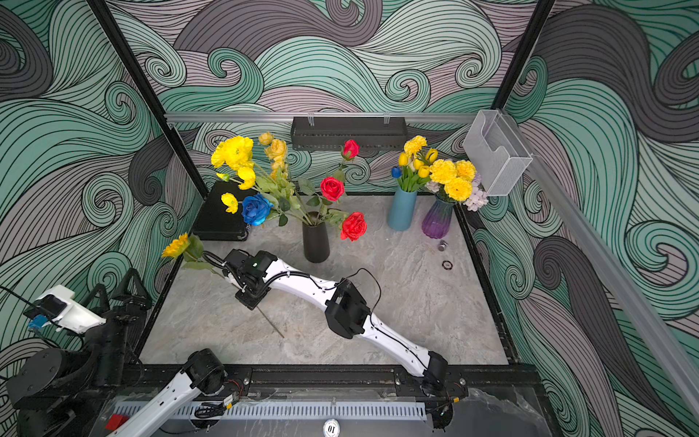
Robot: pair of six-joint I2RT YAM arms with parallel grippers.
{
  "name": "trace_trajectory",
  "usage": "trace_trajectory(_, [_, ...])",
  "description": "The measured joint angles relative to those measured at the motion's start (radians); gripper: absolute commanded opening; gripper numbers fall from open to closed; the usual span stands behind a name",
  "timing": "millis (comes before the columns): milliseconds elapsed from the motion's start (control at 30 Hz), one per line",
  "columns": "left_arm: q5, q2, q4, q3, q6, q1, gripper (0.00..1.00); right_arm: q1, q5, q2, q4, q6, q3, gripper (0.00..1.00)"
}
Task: Pick out yellow flowers from the vase
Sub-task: Place the flower at the center of the board.
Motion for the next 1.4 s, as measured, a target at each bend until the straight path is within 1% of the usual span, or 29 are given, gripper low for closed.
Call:
trace_trajectory(167, [0.000, -0.003, 0.001, -0.005, -0.001, 0.000, 0.78, -0.018, 0.000, 0.023, 0.010, 0.007, 0.017, 0.02])
trace_trajectory(267, [0.001, -0.003, 0.001, -0.009, -0.001, 0.000, 0.78, -0.026, -0.003, 0.051, 0.029, 0.010, 0.045, 0.06])
trace_trajectory(433, [0.001, -0.003, 0.001, -0.012, 0.000, 0.000, 0.78, -0.035, -0.010, 0.080, 0.065, 0.007, 0.047, 0.12])
trace_trajectory(567, [0.001, -0.003, 0.001, -0.014, 0.000, 0.000, 0.78, -0.037, -0.012, 0.082, 0.087, 0.002, 0.047, 0.15])
trace_trajectory(767, [0.008, 0.001, 0.013, -0.028, 0.020, 0.000, 0.78, -0.038, -0.016, 0.080, 0.103, 0.002, 0.047, 0.22])
trace_trajectory(833, [0.018, 0.010, 0.021, -0.035, 0.032, 0.000, 0.78, -0.038, -0.017, 0.066, 0.103, 0.000, 0.034, 0.24])
trace_trajectory(900, [0.031, 0.024, 0.032, -0.041, 0.045, 0.000, 0.78, -0.038, -0.017, 0.031, 0.101, -0.003, -0.001, 0.25])
trace_trajectory(1000, [0.067, 0.060, 0.043, -0.047, 0.058, 0.000, 0.78, -0.038, -0.014, -0.063, 0.104, -0.007, -0.092, 0.25])
trace_trajectory(1067, [0.098, 0.093, 0.054, -0.047, 0.064, 0.006, 0.78, -0.034, -0.009, -0.166, 0.121, -0.019, -0.195, 0.25])
trace_trajectory(1267, [0.216, 0.182, 0.068, -0.047, 0.053, 0.058, 0.77, -0.011, 0.015, -0.520, 0.287, -0.047, -0.587, 0.28])
trace_trajectory(1400, [0.299, 0.222, 0.082, -0.047, 0.025, 0.089, 0.76, 0.005, 0.051, -0.697, 0.414, -0.057, -0.830, 0.30])
